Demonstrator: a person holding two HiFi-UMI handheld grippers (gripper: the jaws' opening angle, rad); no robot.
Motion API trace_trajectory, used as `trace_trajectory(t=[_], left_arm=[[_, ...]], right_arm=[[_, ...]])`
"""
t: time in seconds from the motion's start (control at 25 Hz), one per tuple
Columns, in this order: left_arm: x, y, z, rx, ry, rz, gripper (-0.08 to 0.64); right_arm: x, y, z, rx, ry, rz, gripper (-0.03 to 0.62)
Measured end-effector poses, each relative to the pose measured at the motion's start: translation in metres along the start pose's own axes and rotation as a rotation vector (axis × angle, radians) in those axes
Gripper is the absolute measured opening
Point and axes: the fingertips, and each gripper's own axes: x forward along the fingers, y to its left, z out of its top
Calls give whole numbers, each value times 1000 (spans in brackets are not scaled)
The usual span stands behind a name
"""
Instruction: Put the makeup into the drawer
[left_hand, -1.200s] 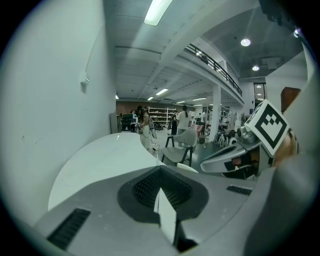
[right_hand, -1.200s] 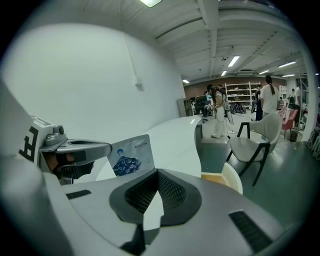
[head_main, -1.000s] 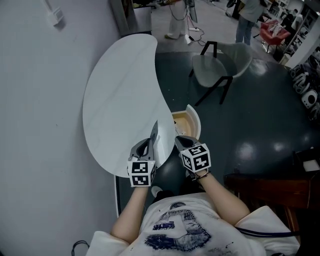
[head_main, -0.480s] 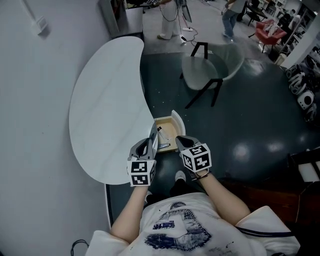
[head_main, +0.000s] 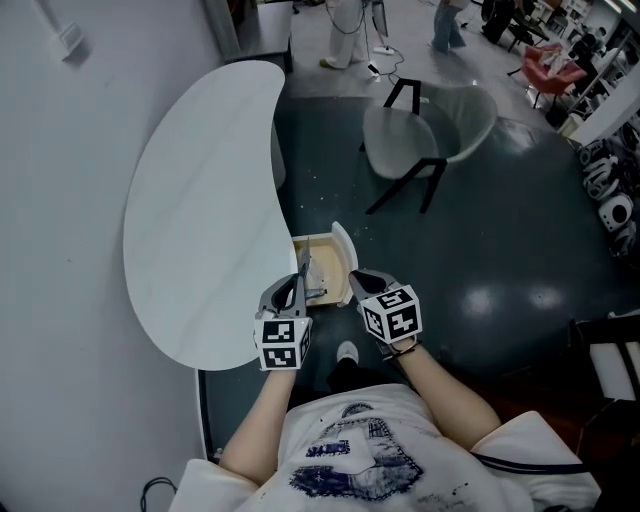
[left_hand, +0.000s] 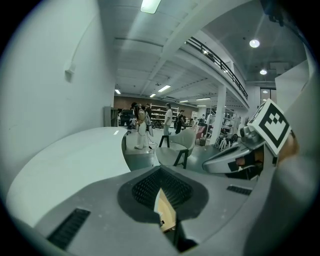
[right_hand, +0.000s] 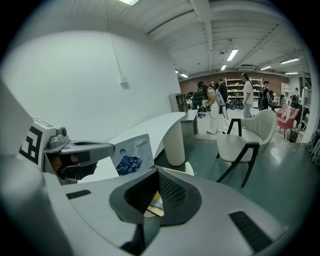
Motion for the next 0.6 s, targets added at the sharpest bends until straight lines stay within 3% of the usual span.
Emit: trace_trajectory(t=[0.6], left_arm=[[62, -20, -39, -62, 29, 13, 34]], right_arm=[[-4, -54, -29, 51, 61, -7, 20]])
